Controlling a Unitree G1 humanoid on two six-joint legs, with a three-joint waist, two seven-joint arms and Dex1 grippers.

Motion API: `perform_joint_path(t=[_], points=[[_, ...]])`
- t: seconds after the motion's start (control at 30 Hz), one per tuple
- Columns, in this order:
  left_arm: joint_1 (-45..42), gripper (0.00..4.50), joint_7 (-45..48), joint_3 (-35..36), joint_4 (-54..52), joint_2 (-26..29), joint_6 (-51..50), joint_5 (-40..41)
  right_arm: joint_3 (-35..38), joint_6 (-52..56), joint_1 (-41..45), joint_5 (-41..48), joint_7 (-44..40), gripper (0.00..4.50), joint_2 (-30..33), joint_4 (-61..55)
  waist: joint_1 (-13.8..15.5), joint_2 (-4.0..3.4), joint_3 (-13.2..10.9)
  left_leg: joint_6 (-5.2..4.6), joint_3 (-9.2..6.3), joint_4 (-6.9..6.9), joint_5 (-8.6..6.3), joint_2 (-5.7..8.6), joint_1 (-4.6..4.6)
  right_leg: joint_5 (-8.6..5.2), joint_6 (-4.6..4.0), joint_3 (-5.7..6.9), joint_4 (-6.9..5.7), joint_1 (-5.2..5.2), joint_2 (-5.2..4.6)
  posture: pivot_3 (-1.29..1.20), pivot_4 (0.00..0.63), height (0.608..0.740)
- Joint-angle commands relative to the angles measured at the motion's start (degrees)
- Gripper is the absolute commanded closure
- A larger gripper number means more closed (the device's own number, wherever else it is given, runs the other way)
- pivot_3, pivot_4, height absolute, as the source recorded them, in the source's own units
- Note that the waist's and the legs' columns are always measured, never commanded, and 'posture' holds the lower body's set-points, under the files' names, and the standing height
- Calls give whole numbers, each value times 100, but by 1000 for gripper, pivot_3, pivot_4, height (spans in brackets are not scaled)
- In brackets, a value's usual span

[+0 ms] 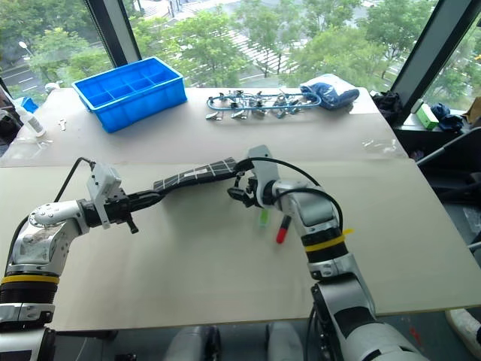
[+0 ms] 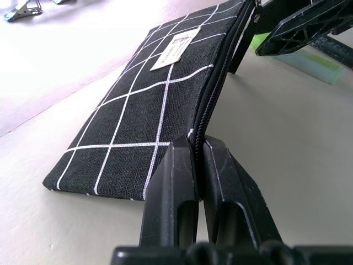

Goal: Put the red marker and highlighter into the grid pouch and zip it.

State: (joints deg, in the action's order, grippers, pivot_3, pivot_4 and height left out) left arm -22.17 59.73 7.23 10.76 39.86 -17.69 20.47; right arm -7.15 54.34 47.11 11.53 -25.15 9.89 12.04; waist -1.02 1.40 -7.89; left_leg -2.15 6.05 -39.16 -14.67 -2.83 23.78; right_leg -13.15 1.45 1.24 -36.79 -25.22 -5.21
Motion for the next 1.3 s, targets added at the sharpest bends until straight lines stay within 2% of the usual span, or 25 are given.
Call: perform_joint_path(t=[0.03,0.1,0.17,0.2,0.37,0.67,0.83,1.03,1.3], points=[[-55,4500,-7,86,-227,2,-42,140,186,-461,262,-40,122,1249,-86,235,-2,0,0,0,0,0,0,0,0,0,0,0,0,0,0,0,150,740],[-36,4500,-13,87,-269,-3,-61,154,216,-631,336,-54,165,1730,-137,437,-4,0,0,0,0,1,0,0,0,0,0,-1,-1,0,0,0,150,740],[-23,4500,-22,86,-294,-8,-70,158,216,-724,363,-60,160,2551,-148,528,-5,0,0,3,1,1,2,0,0,0,0,0,-1,0,0,0,150,740],[-10,4500,-33,91,-311,-14,-77,160,222,-767,371,-43,144,2764,-155,552,-3,-1,0,4,1,2,2,-1,0,0,0,0,-2,0,0,0,150,740],[41,4500,-110,103,-402,-54,-125,154,136,-896,317,35,-108,4488,-90,424,-8,-1,0,5,1,4,3,0,0,0,1,-1,-10,1,0,0,150,740],[-15,4500,-240,100,-427,-149,-82,121,-59,-983,228,22,-437,4488,-108,247,-7,-1,0,4,0,5,2,-1,0,0,1,-1,-9,0,0,0,150,740],[-64,4500,-260,72,-406,-168,-83,118,-678,-978,252,-329,-553,4488,-99,330,-9,-1,0,4,1,6,3,-1,-1,0,0,-2,-10,1,1,0,150,740],[-130,4500,-239,30,-348,-195,-74,110,-853,-1107,680,-447,-573,4488,-506,623,-12,-1,-1,6,1,6,4,0,0,0,0,-2,-10,0,1,0,150,740],[-170,4500,-165,-7,-298,-200,-87,93,-1289,-1274,1048,-438,-1477,4488,-533,679,-12,-2,-1,8,0,7,5,0,0,0,0,-1,-10,0,1,0,150,740]])
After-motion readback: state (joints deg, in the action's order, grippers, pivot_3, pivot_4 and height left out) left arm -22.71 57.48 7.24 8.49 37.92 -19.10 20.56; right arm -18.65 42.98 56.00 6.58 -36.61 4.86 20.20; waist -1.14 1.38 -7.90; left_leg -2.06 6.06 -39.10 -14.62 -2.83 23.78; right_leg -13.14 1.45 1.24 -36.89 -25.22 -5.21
